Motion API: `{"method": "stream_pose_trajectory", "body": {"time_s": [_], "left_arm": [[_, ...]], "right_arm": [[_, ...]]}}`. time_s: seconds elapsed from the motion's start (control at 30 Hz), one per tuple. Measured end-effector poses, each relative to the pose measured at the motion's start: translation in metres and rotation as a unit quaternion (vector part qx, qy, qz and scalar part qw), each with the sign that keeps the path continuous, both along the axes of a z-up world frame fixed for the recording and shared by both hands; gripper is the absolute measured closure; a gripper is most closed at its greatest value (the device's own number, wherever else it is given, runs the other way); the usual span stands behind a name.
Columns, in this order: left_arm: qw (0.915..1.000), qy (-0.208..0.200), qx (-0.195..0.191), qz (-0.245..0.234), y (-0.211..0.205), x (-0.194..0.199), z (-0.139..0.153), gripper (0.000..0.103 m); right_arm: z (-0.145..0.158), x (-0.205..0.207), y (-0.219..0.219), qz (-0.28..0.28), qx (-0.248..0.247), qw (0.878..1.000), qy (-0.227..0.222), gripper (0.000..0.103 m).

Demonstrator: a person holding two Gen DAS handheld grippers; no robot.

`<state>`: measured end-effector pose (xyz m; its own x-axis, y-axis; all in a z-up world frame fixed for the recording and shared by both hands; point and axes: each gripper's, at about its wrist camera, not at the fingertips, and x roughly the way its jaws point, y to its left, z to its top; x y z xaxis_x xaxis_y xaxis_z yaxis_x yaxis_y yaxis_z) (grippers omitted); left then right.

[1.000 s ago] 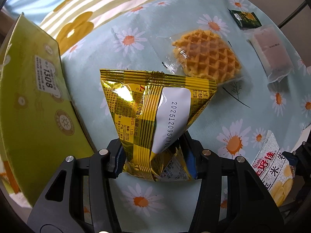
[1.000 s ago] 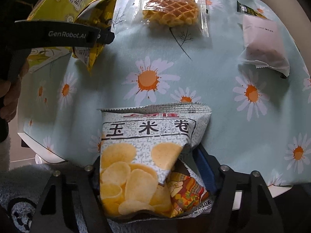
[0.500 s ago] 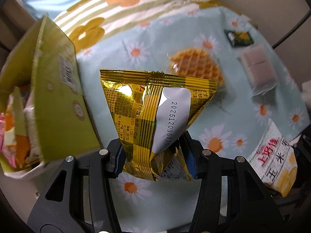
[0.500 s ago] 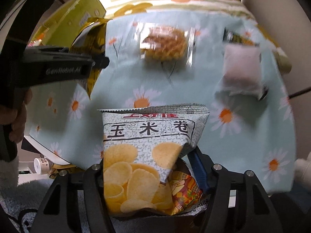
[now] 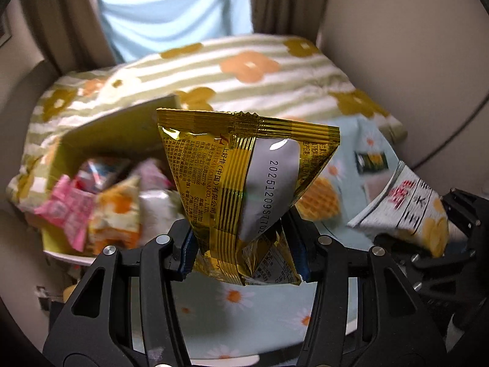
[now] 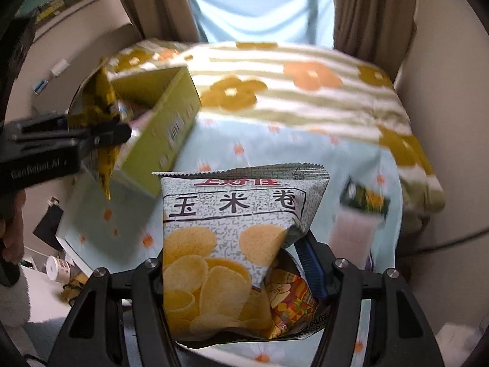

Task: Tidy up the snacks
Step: 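Lift both bags and carry them over the box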

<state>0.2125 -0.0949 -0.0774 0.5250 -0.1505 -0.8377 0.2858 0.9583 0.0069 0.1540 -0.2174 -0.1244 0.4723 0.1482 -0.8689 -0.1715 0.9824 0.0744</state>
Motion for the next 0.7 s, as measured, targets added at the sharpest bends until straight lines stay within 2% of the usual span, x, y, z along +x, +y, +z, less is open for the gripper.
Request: {"method": "stream_pose_trajectory", "body": {"time_s": [0.17, 0.4, 0.53, 0.7], "left_arm": [[0.9990, -0.014, -0.021, 0.036, 0.049, 0.021, 0.017, 0.056], [0.9966, -0.013, -0.022, 0.078, 0.128, 0.068, 0.018, 0.056], [0.9951, 0.001, -0.025, 0.096, 0.172, 0.097, 0.008, 0.056], [0.9943, 0.035, -0.035, 0.095, 0.216, 0.139, -0.020, 0.056]], "right_arm": [[0.024, 0.039, 0.033, 0.017, 0.014, 0.999, -0.031, 0.043], [0.033, 0.097, 0.096, 0.043, 0.038, 0.997, -0.049, 0.043], [0.029, 0.135, 0.139, 0.057, 0.048, 0.996, -0.047, 0.043], [0.013, 0.173, 0.182, 0.054, 0.053, 0.997, -0.031, 0.043]]}}
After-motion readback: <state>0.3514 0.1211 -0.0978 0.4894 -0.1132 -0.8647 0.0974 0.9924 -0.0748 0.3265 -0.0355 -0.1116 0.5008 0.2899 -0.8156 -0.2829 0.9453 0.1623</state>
